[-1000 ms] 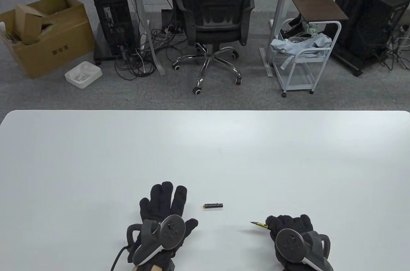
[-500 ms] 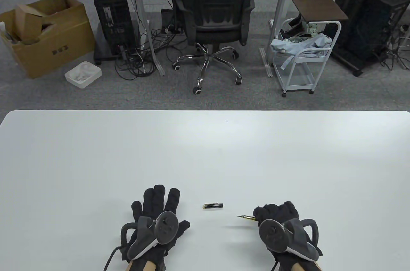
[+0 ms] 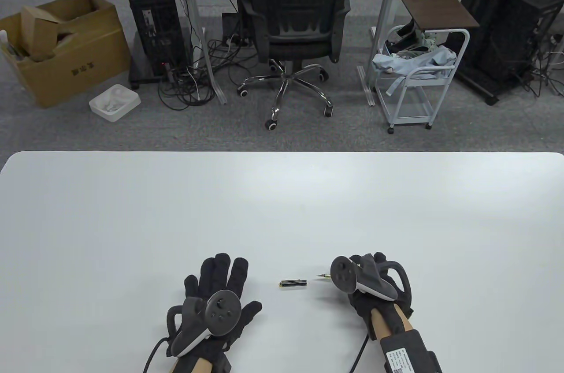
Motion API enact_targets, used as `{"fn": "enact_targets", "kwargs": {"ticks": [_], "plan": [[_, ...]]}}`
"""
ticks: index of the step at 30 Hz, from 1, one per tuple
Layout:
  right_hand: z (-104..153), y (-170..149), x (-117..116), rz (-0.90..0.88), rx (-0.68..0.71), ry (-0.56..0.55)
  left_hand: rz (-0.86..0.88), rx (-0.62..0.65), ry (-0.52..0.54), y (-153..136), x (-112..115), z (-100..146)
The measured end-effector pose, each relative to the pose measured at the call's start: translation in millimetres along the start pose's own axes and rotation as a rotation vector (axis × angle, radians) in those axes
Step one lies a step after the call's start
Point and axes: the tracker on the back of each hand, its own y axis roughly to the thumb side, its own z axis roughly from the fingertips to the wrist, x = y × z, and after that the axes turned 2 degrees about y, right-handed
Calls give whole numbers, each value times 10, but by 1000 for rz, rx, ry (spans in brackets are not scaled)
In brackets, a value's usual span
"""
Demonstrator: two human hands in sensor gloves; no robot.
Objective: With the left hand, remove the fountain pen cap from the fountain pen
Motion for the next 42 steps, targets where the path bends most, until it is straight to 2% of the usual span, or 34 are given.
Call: {"fn": "enact_targets", "kwargs": {"ticks": [4, 6, 11, 13, 14, 16, 19, 21, 23, 25, 28, 31, 35, 37, 39, 42], "plan": [[-30, 12, -164, 64, 3, 27, -7, 5, -13, 2, 18, 0], [-24, 48, -191, 110, 19, 0, -13, 2, -19, 3, 20, 1], [-13, 66, -210, 154, -12, 29, -33, -1, -34, 17, 50, -3], [2, 69, -159, 174, -7, 103, -36, 3, -48, 29, 68, -6], [38, 72, -62, 204, -11, 156, -37, 11, -44, 35, 75, -4], [135, 58, 149, 192, -26, 116, -50, 9, -49, 40, 84, 0], [412, -5, 602, 45, 0, -7, -55, 0, -61, 26, 99, 3], [696, -96, 892, -55, 14, -106, -47, -8, -65, 6, 97, 4], [924, -211, 1027, -105, 4, -158, -51, -18, -60, -18, 85, 1], [1094, -337, 1039, -117, -30, -153, -46, -27, -55, -34, 69, -1], [1277, -555, 882, -119, -78, -134, -48, -33, -48, -45, 55, 4], [1389, -734, 573, -188, -111, -85, -66, -40, -45, -47, 75, -12], [1394, -874, 148, -241, -139, -34, -126, -68, -86, -74, 157, -42], [1340, -938, -71, -249, -171, 63, -138, -67, -99, -64, 186, -47], [1332, -954, -149, -264, -213, 189, -136, -65, -105, -56, 195, -46], [1338, -960, -149, -278, -191, 137, -136, -70, -109, -52, 203, -43]]}}
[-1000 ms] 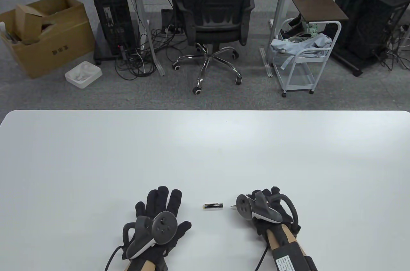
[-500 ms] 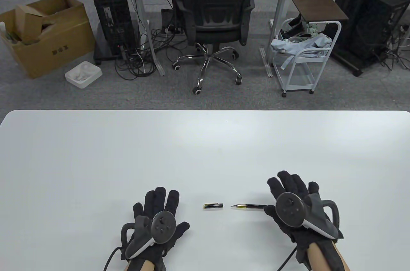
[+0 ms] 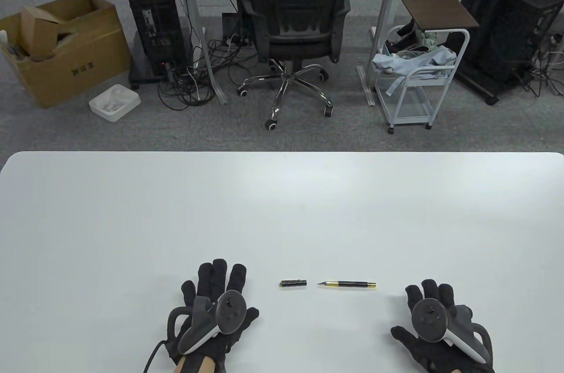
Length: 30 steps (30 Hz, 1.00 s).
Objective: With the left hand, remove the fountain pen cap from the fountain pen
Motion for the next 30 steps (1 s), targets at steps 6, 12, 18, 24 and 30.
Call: {"fn": "enact_targets", "kwargs": {"ticks": [6, 12, 18, 24, 30], "plan": [[26, -35, 25, -36, -3, -6, 10, -10, -8, -35, 1, 11], [14, -85, 5, -69, -17, 20, 36, -10, 0, -53, -20, 29], [23, -52, 2, -61, -8, 20, 37, -11, -3, -57, -9, 26], [29, -37, 2, -61, -7, 28, 34, -15, -9, -59, -4, 28], [36, -31, 4, -62, -15, 41, 28, -12, -8, -49, 4, 22]]}}
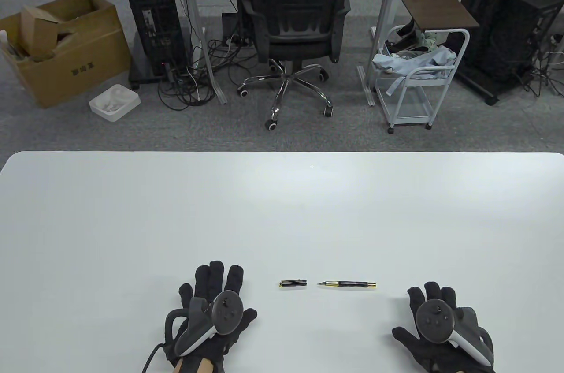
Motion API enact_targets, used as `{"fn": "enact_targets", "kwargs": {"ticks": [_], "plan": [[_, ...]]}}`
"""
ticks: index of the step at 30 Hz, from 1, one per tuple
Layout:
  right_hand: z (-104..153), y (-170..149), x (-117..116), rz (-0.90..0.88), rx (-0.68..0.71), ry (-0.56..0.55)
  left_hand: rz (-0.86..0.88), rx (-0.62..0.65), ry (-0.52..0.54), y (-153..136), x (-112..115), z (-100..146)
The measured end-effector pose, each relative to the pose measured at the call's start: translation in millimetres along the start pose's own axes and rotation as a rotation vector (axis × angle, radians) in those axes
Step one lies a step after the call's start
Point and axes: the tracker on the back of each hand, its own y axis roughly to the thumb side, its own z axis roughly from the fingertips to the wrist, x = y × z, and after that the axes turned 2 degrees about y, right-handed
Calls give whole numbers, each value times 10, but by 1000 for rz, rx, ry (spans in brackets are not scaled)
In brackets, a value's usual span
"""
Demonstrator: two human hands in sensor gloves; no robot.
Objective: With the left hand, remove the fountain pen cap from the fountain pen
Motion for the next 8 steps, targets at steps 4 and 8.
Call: {"fn": "enact_targets", "kwargs": {"ticks": [4, 8], "plan": [[-2, 15, -11, 14, -4, 7, 5, 1, 0, -4, 4, 1], [-1, 30, -21, 26, -7, 9, 10, 0, -3, -9, 6, 3]]}}
